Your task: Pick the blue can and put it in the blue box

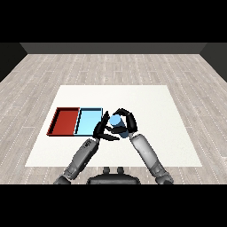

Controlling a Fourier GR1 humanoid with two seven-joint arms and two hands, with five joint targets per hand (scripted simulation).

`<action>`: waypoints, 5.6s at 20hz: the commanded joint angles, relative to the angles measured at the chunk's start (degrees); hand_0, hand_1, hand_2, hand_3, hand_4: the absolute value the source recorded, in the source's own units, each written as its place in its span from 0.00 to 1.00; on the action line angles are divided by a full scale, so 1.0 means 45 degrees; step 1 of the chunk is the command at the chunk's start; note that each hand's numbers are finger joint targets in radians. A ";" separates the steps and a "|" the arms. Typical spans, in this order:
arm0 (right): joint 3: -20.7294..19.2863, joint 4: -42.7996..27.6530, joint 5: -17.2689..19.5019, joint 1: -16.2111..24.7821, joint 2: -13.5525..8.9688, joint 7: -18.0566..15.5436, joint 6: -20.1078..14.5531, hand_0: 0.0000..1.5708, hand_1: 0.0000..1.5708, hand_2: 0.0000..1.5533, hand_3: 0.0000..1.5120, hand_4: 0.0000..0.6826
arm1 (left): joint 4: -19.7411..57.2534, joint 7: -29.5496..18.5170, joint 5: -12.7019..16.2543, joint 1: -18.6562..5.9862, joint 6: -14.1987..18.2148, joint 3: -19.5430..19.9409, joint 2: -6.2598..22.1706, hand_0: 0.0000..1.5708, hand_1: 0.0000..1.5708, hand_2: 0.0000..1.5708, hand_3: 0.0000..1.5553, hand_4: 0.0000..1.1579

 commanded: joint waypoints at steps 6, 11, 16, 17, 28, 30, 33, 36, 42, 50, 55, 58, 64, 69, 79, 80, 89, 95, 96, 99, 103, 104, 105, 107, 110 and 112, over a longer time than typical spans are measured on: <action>0.0028 0.0280 -0.0604 0.0066 0.0069 -0.0757 0.0174 0.93 0.93 0.94 0.93 0.89 | -0.0345 -0.0306 0.0134 0.0545 0.0010 -0.0507 -0.0002 0.00 0.00 0.00 0.00 0.00; 0.0526 0.0519 -0.1452 -0.0175 0.0070 -0.0706 -0.0575 0.92 0.92 0.94 0.91 0.89 | 0.0875 -0.1405 0.0749 -0.0296 0.0691 -0.1154 -0.0002 0.00 0.00 0.00 0.00 0.00; 0.1148 0.1052 -0.2423 -0.1277 0.0070 -0.0714 -0.1796 0.93 0.93 0.94 0.92 0.88 | 0.0979 -0.1453 0.1627 -0.0744 0.0997 -0.1761 -0.0002 0.00 0.00 0.00 0.00 0.00; 0.1326 0.0313 -0.2346 -0.0277 0.0070 -0.0854 -0.1361 0.92 0.92 0.93 0.92 0.88 | 0.0906 -0.1358 0.1429 -0.0768 0.0720 -0.1310 -0.0002 0.00 0.00 0.00 0.00 0.00; 0.3045 0.1169 -0.4700 -0.0275 0.0065 -0.2844 -0.2777 0.94 0.94 0.94 0.92 0.89 | 0.1564 -0.0200 0.2726 -0.2049 0.2902 -0.1612 0.0004 0.28 0.28 0.40 0.32 0.49; 0.2348 0.0602 -0.4493 0.0055 0.0064 -0.2594 -0.1975 0.93 0.93 0.93 0.92 0.90 | 0.0951 -0.1580 0.4363 -0.1297 0.2976 -0.2504 0.0006 0.91 0.91 0.90 0.78 0.54; 0.1726 0.1026 -0.4990 -0.0836 0.0064 -0.2376 -0.1914 0.93 0.93 0.93 0.92 0.93 | 0.1931 -0.2079 0.4480 -0.1643 0.2352 -0.2126 0.0006 1.00 1.00 1.00 0.94 0.71; 0.2545 0.0881 -0.5020 -0.0369 0.0064 -0.2882 -0.2573 0.92 0.92 0.93 0.92 0.90 | 0.3229 -0.3258 0.5041 -0.1956 0.2119 -0.2388 0.0003 1.00 1.00 1.00 0.96 0.79; 0.1520 0.0676 -0.5457 -0.1354 0.0068 -0.1677 -0.1687 0.82 0.82 0.87 0.85 0.69 | 0.3700 -0.4390 0.4840 -0.2377 0.1860 -0.2139 0.0001 1.00 1.00 1.00 0.98 0.95; 0.1503 0.0688 -0.3715 -0.0213 0.0066 -0.1437 -0.0498 0.00 0.00 0.00 0.00 0.00 | 0.3832 -0.4918 0.4747 -0.2225 0.1692 -0.1821 0.0000 1.00 1.00 1.00 0.99 0.97; 0.0610 0.0035 -0.3831 0.0224 -0.0390 -0.1539 0.0017 0.00 0.00 0.00 0.00 0.00 | 0.3231 -0.4806 0.5249 -0.2215 0.3427 -0.3111 0.0000 1.00 1.00 1.00 0.98 0.98; 0.0042 -0.0168 -0.4146 -0.0180 -0.0179 -0.1192 0.0022 0.00 0.00 0.00 0.00 0.00 | 0.3441 -0.4313 0.4227 -0.2382 0.2592 -0.1787 0.0114 1.00 1.00 1.00 0.98 0.98; -0.0973 -0.1365 -0.4909 0.1804 -0.0778 -0.3113 0.0923 0.00 0.00 0.00 0.00 0.00 | 0.4494 -0.5082 0.3815 -0.2280 0.2350 -0.1133 0.0284 1.00 1.00 1.00 0.99 0.99; -0.2353 -0.2781 -0.6040 0.3243 -0.1034 -0.3063 0.0824 0.00 0.00 0.00 0.00 0.00 | 0.3542 -0.3703 0.3235 -0.2740 0.3718 -0.1049 0.1015 1.00 1.00 1.00 0.99 0.99; -0.3065 -0.1691 -0.6905 0.4110 -0.0604 -0.4341 0.2028 0.00 0.00 0.00 0.00 0.00 | 0.5553 -0.0990 0.2174 -0.4028 0.4159 -0.0082 0.4034 1.00 1.00 1.00 0.97 0.99; -0.2741 -0.2107 -0.6672 0.4166 -0.0711 -0.3925 0.1924 0.00 0.00 0.00 0.00 0.00 | 0.5208 -0.0969 0.1782 -0.3527 0.4330 -0.0402 0.4263 1.00 1.00 1.00 0.97 0.96; -0.3657 -0.0941 -0.7077 0.3522 -0.0794 -0.4197 0.2208 0.00 0.00 0.00 0.00 0.00 | 1.0712 0.2583 0.0450 -0.5446 0.4625 -0.1324 0.3056 0.57 0.57 0.53 0.54 0.80; -0.3963 0.0343 -0.7206 0.3065 -0.0783 -0.4575 0.2704 0.00 0.00 0.00 0.00 0.00 | 1.3548 0.3300 0.0314 -0.5937 0.4157 -0.1029 0.1944 0.58 0.58 0.52 0.29 0.76; -0.3764 -0.1161 -0.7281 0.4095 -0.0929 -0.3912 0.2389 0.00 0.00 0.00 0.00 0.00 | 1.3795 0.3444 0.0582 -0.5940 0.4459 -0.0647 0.1975 0.57 0.57 0.52 0.37 0.73; -0.4179 -0.0254 -0.7375 0.3766 -0.1193 -0.4175 0.2862 0.00 0.00 0.00 0.00 0.00 | 1.3764 0.2689 0.1336 -0.5615 0.4508 0.0375 0.2008 0.93 0.93 0.84 0.00 0.60; -0.3934 -0.0707 -0.7074 0.4209 -0.0919 -0.4398 0.2692 0.00 0.00 0.00 0.00 0.00 | 1.4802 0.3103 0.0776 -0.6239 0.3652 0.0186 0.2365 0.15 0.15 0.00 0.00 0.40; -0.4363 0.0174 -0.7341 0.3194 -0.1070 -0.4270 0.2895 0.00 0.00 0.00 0.00 0.00 | 1.4820 0.3373 0.0716 -0.6472 0.3716 0.0170 0.1779 0.00 0.00 0.00 0.00 0.00; -0.4465 0.0005 -0.7450 0.4051 -0.1202 -0.4576 0.3245 0.00 0.00 0.00 0.00 0.00 | 1.4887 0.3057 0.0616 -0.6097 0.3308 0.0105 0.2096 0.00 0.00 0.00 0.00 0.00; -0.4299 -0.0388 -0.7475 0.3625 -0.0962 -0.4209 0.2969 0.00 0.00 0.00 0.00 0.00 | 1.5016 0.3670 0.0519 -0.6667 0.3822 0.0145 0.1658 0.00 0.00 0.00 0.00 0.00; -0.4344 -0.0732 -0.7413 0.4101 -0.1012 -0.4344 0.3027 0.00 0.00 0.00 0.00 0.00 | 1.5028 0.3715 0.0259 -0.6780 0.3409 0.0058 0.2043 0.00 0.00 0.00 0.00 0.00; -0.4521 -0.0066 -0.7456 0.3487 -0.1005 -0.4374 0.3229 0.00 0.00 0.00 0.00 0.00 | 1.4852 0.3292 0.0285 -0.6711 0.3919 0.0324 0.2224 0.00 0.00 0.00 0.00 0.00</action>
